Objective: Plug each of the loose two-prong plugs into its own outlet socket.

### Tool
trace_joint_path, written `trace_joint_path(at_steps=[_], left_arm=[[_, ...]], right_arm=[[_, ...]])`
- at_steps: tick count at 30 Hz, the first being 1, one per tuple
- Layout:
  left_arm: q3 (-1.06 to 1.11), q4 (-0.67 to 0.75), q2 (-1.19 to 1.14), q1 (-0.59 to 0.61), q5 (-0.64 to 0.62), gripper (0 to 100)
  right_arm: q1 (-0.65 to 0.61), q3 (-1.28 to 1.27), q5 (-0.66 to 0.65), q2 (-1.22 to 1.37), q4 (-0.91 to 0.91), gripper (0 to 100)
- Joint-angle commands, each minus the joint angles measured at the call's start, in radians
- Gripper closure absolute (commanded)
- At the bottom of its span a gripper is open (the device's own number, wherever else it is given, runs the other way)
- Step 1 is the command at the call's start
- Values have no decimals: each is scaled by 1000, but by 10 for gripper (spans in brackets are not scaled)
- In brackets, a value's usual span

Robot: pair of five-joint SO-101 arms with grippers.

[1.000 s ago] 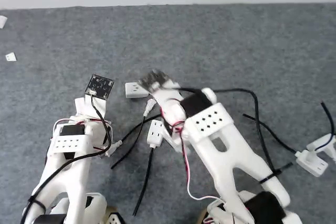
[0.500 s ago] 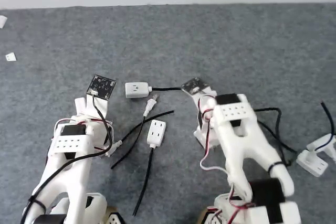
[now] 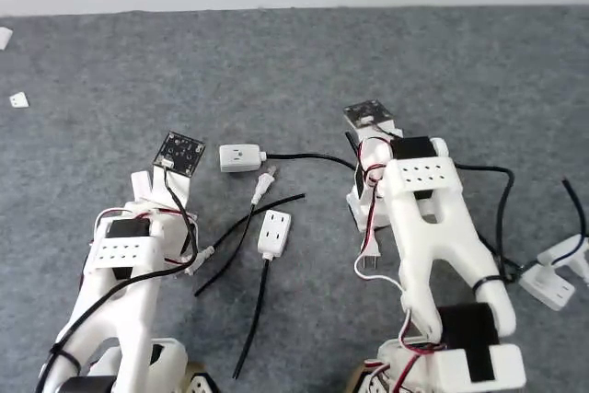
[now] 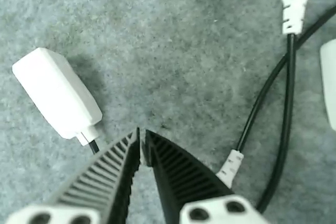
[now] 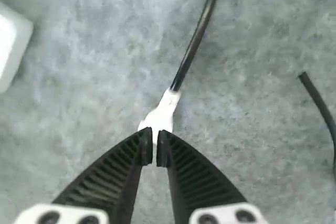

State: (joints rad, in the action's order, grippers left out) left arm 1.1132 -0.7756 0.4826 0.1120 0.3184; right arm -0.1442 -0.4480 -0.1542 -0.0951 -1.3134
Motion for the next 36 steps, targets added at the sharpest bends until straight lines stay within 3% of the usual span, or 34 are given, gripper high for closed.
trace_joint_path(at_steps=[1,13,24,31,36], left_arm=[[-16,9,23,-6,12,987],[-16,9,23,-6,14,987],[-16,9,23,-6,14,987],[-16,9,23,-6,14,987],[-16,9,23,-6,14,987]], right_arm=[[50,-8,144,33,73,960],[-42,-12,183,93,110,900],[-12,-29,209,194,200,900],[-10,-28,210,209,205,909],[-8,-17,209,209,205,983]])
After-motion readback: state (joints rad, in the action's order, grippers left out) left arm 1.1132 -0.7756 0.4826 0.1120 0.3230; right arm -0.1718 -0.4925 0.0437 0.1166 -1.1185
